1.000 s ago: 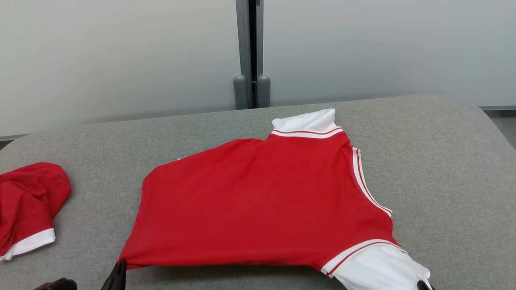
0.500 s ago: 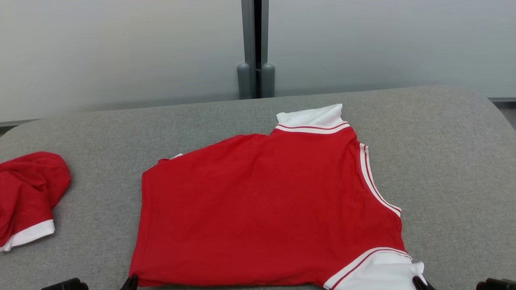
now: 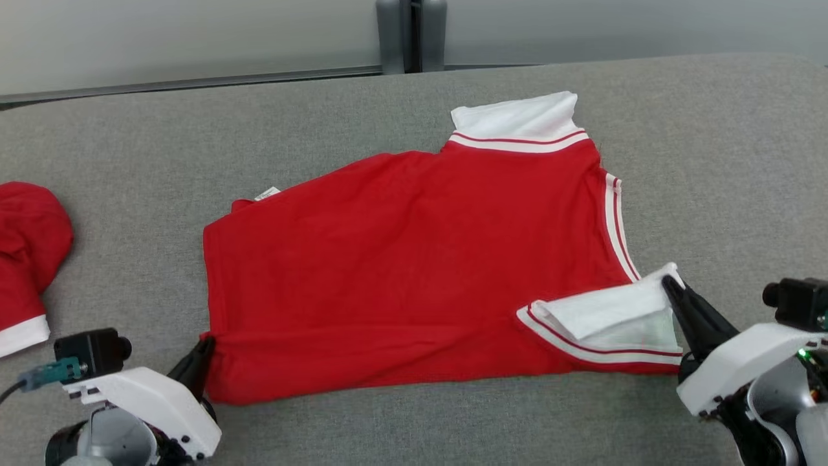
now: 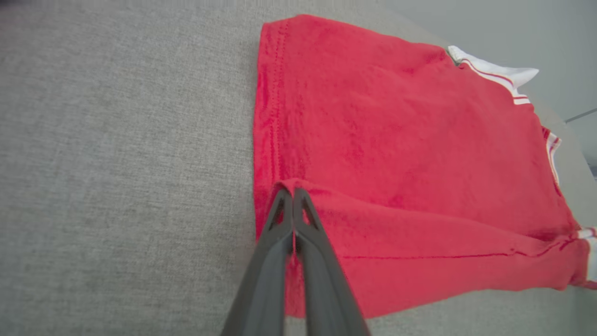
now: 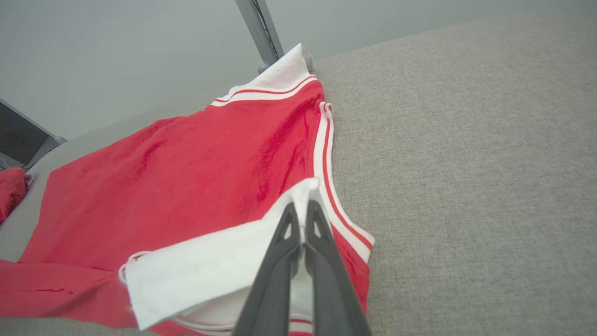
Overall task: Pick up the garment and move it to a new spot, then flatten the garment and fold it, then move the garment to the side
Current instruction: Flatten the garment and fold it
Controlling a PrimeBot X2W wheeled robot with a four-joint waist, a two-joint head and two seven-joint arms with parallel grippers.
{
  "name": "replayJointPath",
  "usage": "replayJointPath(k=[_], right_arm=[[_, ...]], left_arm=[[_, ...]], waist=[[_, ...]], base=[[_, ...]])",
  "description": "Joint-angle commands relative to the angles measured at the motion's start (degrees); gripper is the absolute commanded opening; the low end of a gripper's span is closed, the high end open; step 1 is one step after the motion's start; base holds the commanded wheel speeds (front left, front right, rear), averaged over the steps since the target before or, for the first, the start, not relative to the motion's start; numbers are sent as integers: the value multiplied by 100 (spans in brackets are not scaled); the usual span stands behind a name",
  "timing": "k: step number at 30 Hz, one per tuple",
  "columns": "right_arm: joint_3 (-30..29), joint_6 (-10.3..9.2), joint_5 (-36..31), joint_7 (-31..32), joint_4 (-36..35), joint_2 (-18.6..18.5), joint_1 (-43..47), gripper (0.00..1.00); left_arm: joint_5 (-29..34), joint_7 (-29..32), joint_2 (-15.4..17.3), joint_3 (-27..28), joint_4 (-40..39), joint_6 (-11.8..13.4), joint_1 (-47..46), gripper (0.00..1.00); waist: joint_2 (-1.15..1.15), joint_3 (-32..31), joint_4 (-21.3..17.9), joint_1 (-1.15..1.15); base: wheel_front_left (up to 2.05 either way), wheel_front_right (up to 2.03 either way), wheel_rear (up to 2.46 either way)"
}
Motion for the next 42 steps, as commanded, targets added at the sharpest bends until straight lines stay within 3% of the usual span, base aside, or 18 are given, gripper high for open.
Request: replayJointPath(k=[1,6,7,8,9,10,13,18,23,31,42], right_arm=[[89,0,100,-125,246,-91,-341,0],[548,-1,389,-603,993,-294,-1172,0],[616,0,448,-788,1045,-309,-1289,16],[672,0,487,-909,1144,-339,-1350,47],[772,0,496,-1075,1211,-388,-1385,100],[866,0,510,-1314,1215,-415,-1446,100],[1030,0,451,-1774,1276,-508,-1489,100],[1287,0,112,-2888,1319,-682,-1321,100],[1087,0,-276,-3351,1191,-747,-1058,100],[586,0,-827,-3337,612,-544,-159,100],[251,0,-1174,-2917,-12,-168,962,100]], left_arm=[[-18,23,43,65,45,-48,-238,0],[-17,2,19,90,277,-186,-703,0],[-41,-57,-36,104,306,-239,-759,0],[-71,-87,-73,102,341,-271,-790,17],[-47,-128,-74,87,406,-289,-805,61],[-20,-193,-104,83,457,-319,-818,100],[46,-461,-220,113,505,-360,-825,100],[577,-1881,-536,276,514,-378,-729,100],[1097,-2779,-717,193,517,-461,-626,100],[1981,-3023,-929,277,407,-458,-267,100],[2634,-3023,-1186,513,708,-759,376,100]], waist=[[0,157,15,0],[0,366,57,0],[0,387,65,0],[0,404,77,0],[0,417,86,0],[0,428,92,0],[0,437,107,0],[0,354,151,0],[0,155,198,0],[0,-283,178,0],[0,-658,149,0]], base=[[0,0,0],[0,0,0],[0,0,0],[0,0,0],[0,0,0],[0,0,0],[0,0,0],[0,0,0],[0,0,0],[0,0,0],[0,0,0]])
